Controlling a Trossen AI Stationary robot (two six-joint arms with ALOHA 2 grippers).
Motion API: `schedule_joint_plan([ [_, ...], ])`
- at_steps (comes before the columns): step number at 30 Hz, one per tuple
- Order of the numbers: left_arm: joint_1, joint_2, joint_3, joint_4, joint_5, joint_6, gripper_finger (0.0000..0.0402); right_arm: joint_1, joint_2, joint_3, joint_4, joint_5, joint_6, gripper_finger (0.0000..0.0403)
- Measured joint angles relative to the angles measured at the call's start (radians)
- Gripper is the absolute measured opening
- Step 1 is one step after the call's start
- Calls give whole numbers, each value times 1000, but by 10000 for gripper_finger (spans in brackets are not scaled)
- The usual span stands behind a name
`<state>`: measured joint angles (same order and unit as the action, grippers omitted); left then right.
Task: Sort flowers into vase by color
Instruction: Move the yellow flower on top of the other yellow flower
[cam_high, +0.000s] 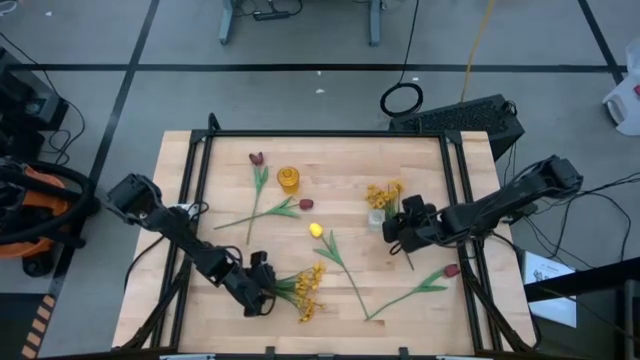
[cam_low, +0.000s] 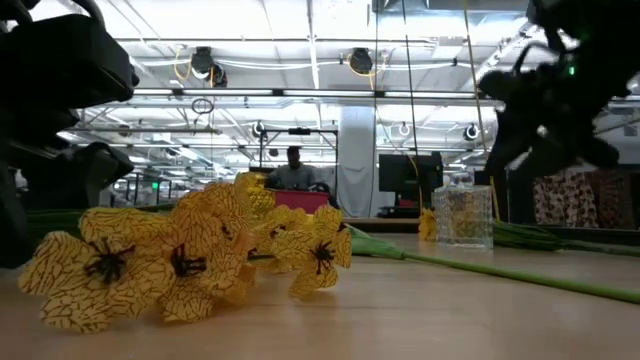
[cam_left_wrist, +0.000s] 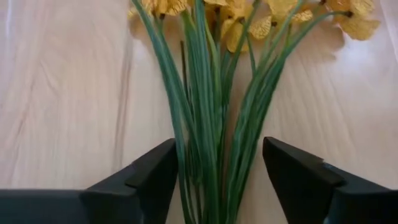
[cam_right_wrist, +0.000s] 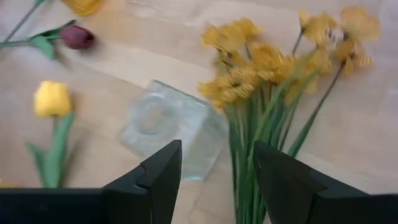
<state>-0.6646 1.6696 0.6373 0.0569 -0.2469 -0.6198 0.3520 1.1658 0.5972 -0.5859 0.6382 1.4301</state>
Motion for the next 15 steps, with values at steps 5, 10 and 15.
schedule_joint_plan([
  [5, 3, 3, -3, 33, -16, 0, 136, 90, 0, 124, -73, 67, -48, 189],
  [10, 5, -1, 9, 42, 1, 21, 22, 220, 5, 198, 4, 233, -142, 189],
  [15, 17, -65, 43, 36, 28, 58, 33, 321, 38, 200, 280, 351, -392, 189],
])
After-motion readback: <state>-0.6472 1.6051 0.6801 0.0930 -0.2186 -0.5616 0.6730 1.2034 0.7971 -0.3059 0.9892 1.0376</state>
